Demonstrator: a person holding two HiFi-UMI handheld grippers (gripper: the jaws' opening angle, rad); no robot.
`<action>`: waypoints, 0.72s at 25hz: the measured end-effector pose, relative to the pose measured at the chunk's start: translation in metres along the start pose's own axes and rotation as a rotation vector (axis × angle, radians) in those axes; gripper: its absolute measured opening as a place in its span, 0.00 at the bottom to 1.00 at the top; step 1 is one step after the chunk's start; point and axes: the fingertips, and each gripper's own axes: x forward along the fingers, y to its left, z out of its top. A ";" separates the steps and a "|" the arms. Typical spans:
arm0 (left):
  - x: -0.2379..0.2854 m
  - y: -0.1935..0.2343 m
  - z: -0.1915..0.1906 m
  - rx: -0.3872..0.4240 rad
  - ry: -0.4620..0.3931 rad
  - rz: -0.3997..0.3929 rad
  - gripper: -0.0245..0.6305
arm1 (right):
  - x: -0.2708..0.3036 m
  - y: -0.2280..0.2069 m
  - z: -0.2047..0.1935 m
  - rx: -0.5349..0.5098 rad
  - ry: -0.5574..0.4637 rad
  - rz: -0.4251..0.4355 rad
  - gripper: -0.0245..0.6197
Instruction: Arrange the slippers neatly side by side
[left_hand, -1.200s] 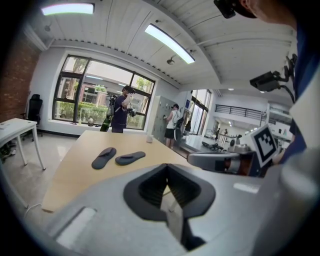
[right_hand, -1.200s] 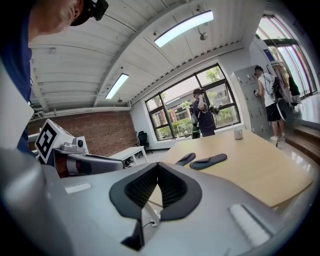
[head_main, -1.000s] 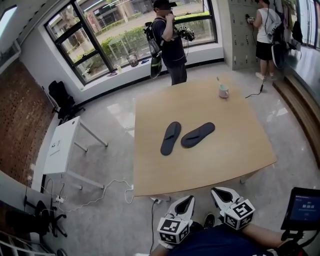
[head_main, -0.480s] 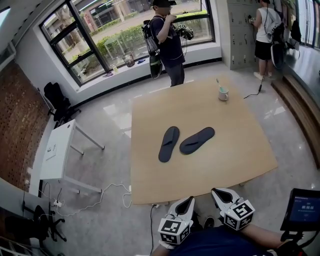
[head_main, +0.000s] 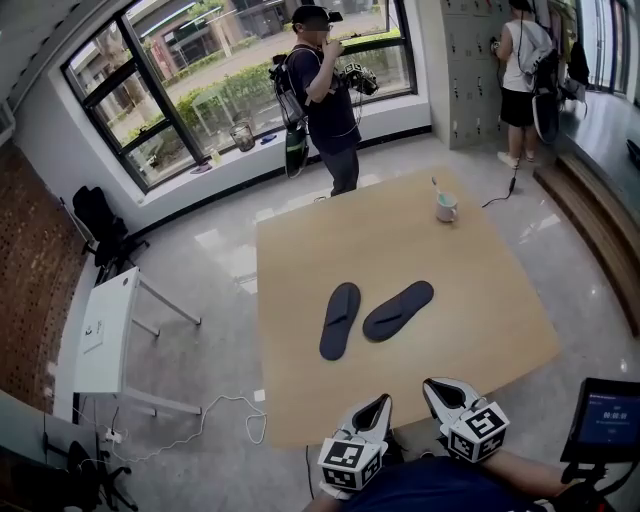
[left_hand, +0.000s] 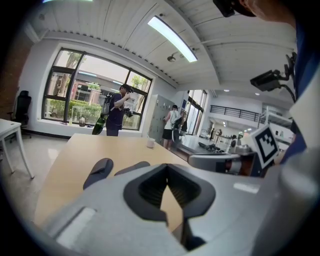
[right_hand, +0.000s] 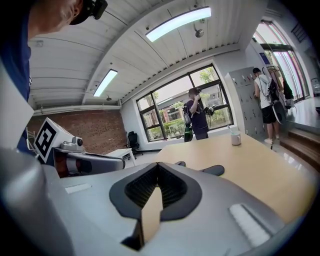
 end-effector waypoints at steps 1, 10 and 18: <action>0.004 0.006 0.004 0.002 0.001 -0.006 0.04 | 0.007 -0.003 0.004 0.002 -0.007 -0.006 0.05; 0.030 0.051 0.024 -0.007 -0.006 -0.063 0.04 | 0.050 -0.021 0.025 0.014 -0.022 -0.080 0.05; 0.038 0.091 0.030 -0.024 -0.012 -0.089 0.04 | 0.075 -0.022 0.027 -0.036 0.008 -0.125 0.05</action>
